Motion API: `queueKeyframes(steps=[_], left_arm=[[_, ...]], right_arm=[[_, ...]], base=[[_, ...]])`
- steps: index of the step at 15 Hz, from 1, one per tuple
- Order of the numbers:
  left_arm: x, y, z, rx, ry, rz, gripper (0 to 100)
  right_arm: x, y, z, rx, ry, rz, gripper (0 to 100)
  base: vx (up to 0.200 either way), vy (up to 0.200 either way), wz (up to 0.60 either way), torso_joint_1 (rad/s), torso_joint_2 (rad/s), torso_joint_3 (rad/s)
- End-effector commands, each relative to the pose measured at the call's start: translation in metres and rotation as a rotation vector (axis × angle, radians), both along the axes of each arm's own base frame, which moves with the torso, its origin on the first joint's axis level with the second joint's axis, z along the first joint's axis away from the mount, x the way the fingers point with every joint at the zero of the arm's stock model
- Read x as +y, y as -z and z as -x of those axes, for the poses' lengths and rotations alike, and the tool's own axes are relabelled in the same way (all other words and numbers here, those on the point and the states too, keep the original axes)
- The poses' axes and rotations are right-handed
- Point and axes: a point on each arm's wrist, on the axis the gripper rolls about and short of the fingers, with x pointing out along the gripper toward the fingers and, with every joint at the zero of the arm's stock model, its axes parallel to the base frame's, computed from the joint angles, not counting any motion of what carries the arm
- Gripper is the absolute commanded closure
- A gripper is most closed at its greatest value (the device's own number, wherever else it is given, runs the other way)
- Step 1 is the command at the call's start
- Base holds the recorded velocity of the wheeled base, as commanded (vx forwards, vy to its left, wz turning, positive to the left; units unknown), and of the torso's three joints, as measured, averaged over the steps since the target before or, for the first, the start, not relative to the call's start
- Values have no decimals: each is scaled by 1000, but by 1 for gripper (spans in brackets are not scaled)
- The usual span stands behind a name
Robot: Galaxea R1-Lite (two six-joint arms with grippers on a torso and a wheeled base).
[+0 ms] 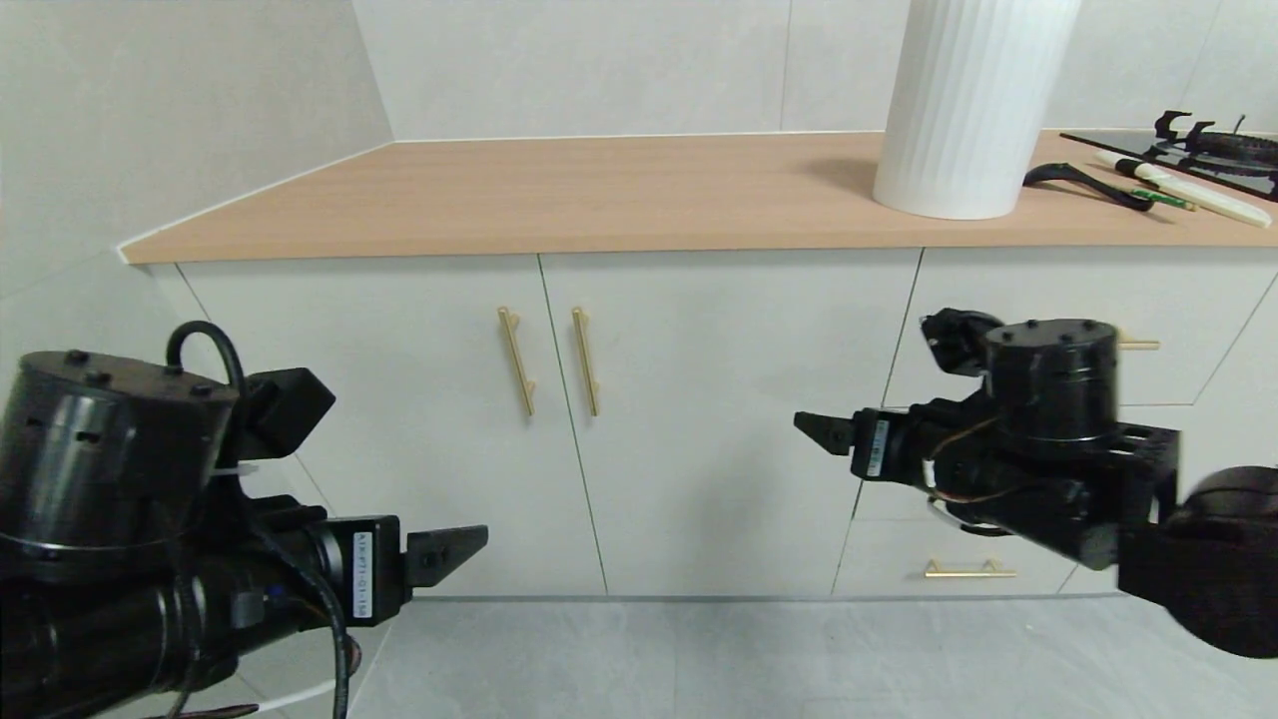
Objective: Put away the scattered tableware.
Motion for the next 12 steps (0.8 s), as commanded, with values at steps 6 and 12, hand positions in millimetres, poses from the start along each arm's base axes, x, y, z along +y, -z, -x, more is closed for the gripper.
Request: queueKeyframes(steps=[6, 12], left_arm=[[72, -10, 96, -481, -61, -104, 0], [105, -7, 184, -855, -206, -216, 0]], right_arm=[[-129, -58, 171, -416, 235, 170, 0], [-175, -18, 279, -540, 595, 305, 0]], base=[[0, 0, 0, 0, 0, 0], [0, 0, 0, 0, 0, 0]])
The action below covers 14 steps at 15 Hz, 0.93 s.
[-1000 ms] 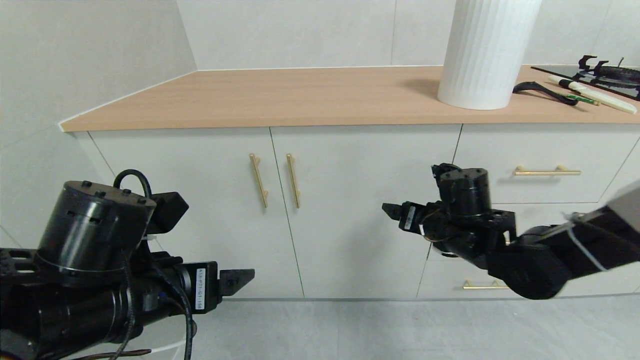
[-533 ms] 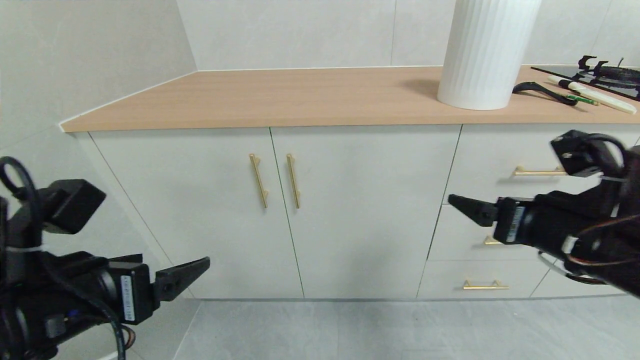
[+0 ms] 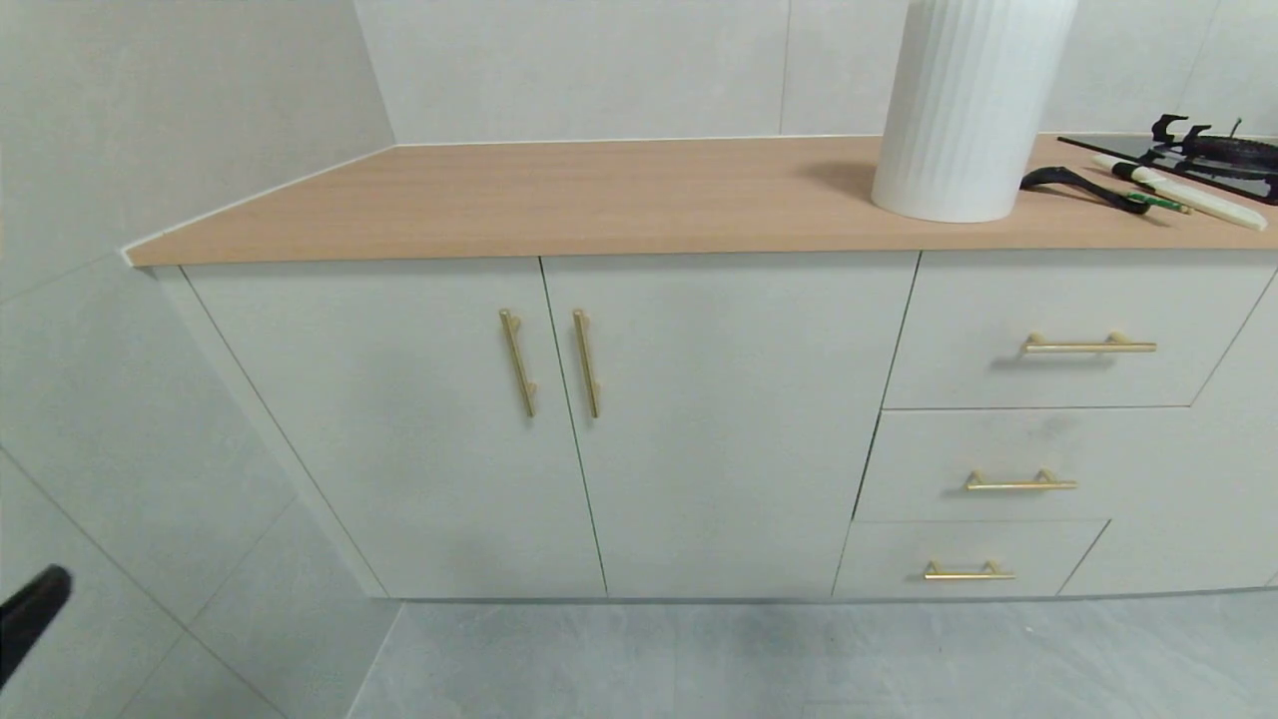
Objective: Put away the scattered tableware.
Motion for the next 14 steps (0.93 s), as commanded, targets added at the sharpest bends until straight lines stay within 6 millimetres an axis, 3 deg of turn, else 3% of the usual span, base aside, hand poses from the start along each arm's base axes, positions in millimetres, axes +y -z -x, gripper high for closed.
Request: queueKeyframes(steps=[1, 4, 8, 9, 12, 14], left_arm=[[13, 13, 51, -200, -89, -12, 0], [15, 29, 76, -240, -168, -52, 0], [12, 43, 67, -228, -277, -40, 0], [8, 67, 62, -221, -352, -71, 0], [7, 106, 51, -146, -331, -98, 0], [5, 123, 45, -72, -265, -107, 0]], right_arm=[[-14, 33, 78, -149, 214, 31, 0], [-11, 56, 102, -162, 290, 55, 0], [-11, 69, 94, -118, 289, 36, 0], [-11, 93, 80, -41, 281, 31, 0], [-10, 125, 64, -30, 220, -1, 0], [-8, 129, 63, 9, 142, -8, 0]], base=[[0, 0, 0, 0, 0, 0], [0, 0, 0, 0, 0, 0], [0, 0, 0, 0, 0, 0], [0, 0, 0, 0, 0, 0], [0, 0, 0, 0, 0, 0], [0, 0, 0, 0, 0, 0]])
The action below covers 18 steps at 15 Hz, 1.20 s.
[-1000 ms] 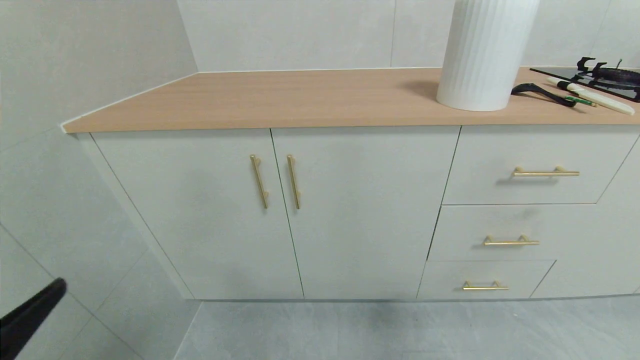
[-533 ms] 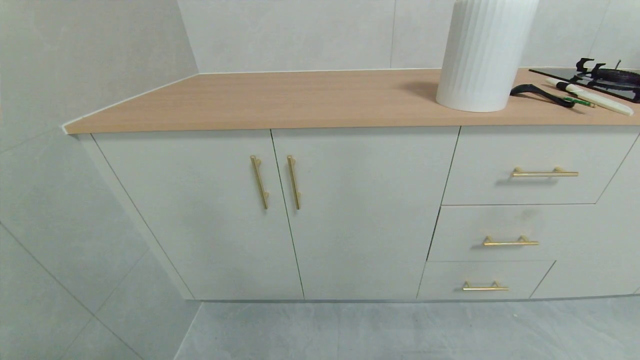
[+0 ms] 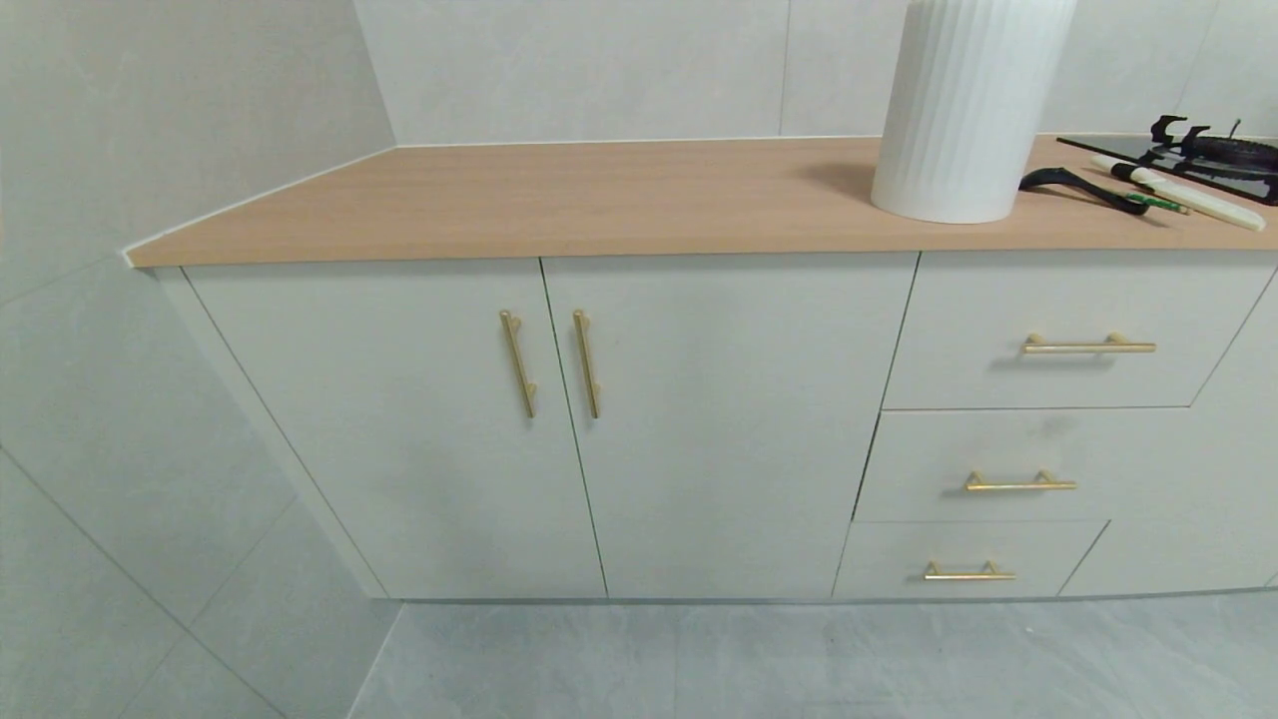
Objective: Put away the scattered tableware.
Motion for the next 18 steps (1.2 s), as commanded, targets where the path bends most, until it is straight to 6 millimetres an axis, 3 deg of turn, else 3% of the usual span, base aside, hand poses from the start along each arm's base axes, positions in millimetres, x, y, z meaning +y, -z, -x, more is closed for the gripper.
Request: queueKeyframes(steps=[1, 6, 9, 12, 15, 16, 18], left_arm=[[-2, 17, -3, 71, 63, 32, 0], [-5, 19, -4, 91, 232, 46, 0], [-7, 20, -4, 95, 321, 76, 0], [-8, 18, -3, 80, 344, 216, 0], [-5, 19, -3, 83, 217, 219, 0], [-1, 20, -3, 79, 65, 184, 0], [-6, 24, -4, 121, 260, 167, 0]], right_arm=[[1, 11, -3, 61, -35, -15, 0], [5, 16, -3, 114, -214, -34, 0], [5, 16, -3, 115, -227, -29, 0], [5, 16, -3, 113, -224, -29, 0], [5, 16, -3, 115, -224, -29, 0], [5, 16, -3, 113, -224, -29, 0], [5, 16, -3, 113, -224, -29, 0]], base=[[0, 0, 0, 0, 0, 0], [0, 0, 0, 0, 0, 0], [0, 0, 0, 0, 0, 0], [0, 0, 0, 0, 0, 0], [0, 0, 0, 0, 0, 0], [0, 0, 0, 0, 0, 0], [0, 0, 0, 0, 0, 0]])
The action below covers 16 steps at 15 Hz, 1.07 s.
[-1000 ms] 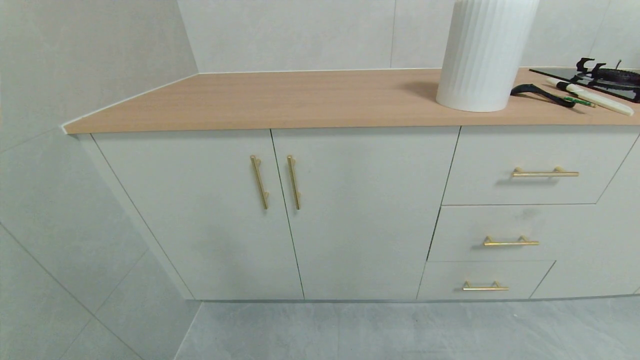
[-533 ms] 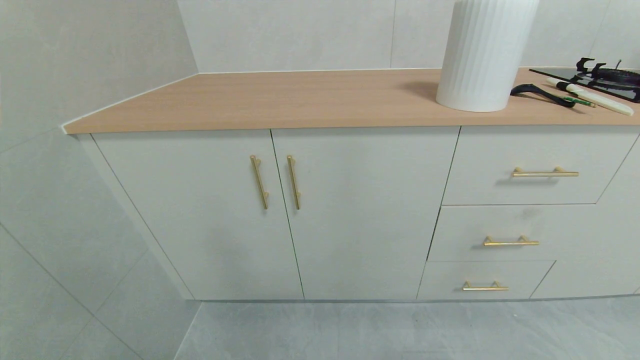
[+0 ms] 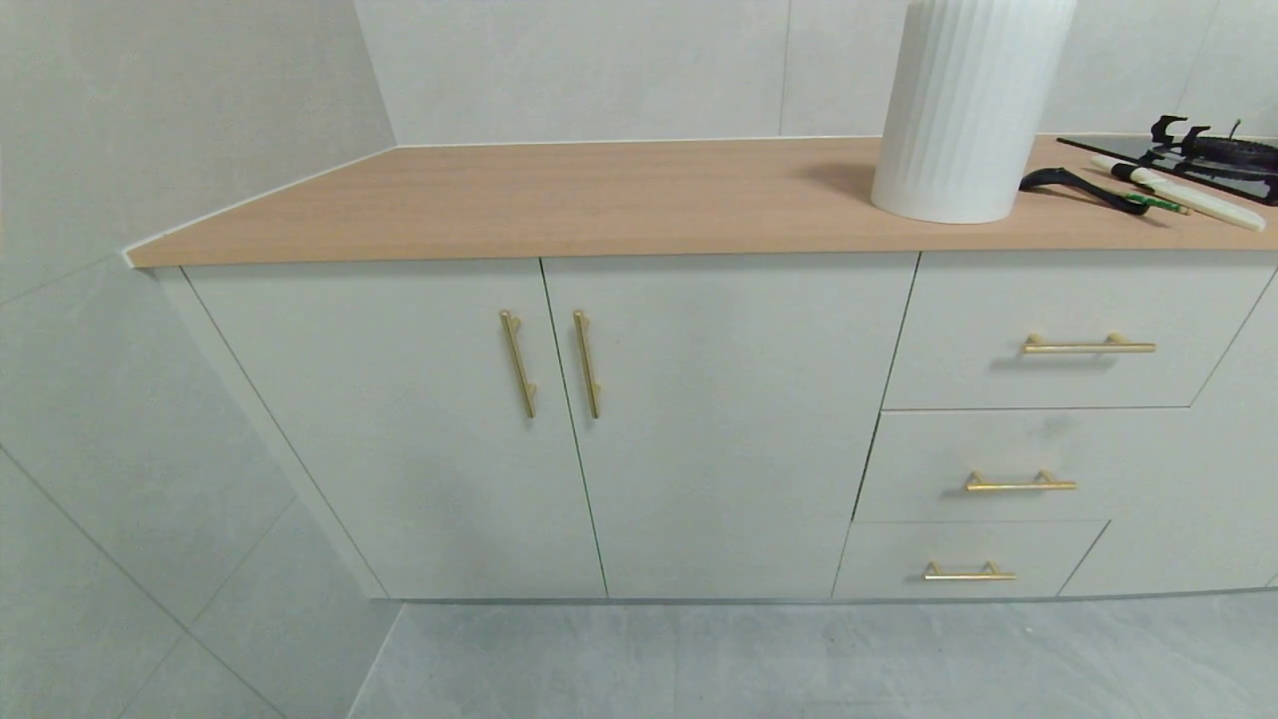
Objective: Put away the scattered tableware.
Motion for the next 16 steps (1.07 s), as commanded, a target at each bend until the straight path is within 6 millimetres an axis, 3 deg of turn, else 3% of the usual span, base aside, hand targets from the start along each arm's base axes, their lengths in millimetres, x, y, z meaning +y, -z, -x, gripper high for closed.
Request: queueKeyframes(steps=[1, 11, 16], left_arm=[[-5, 4, -1, 24, 205, -20, 0], [-4, 4, -1, 24, 196, -9, 0], [-4, 4, -1, 24, 196, -7, 0]], right_arm=[[0, 0, 0, 3, -1, 0, 0], [0, 0, 0, 3, -5, 0, 0], [0, 0, 0, 1, -4, -3, 0]], base=[[0, 0, 0, 0, 0, 0], [0, 0, 0, 0, 0, 0], [0, -200, 0, 2, 0, 0]])
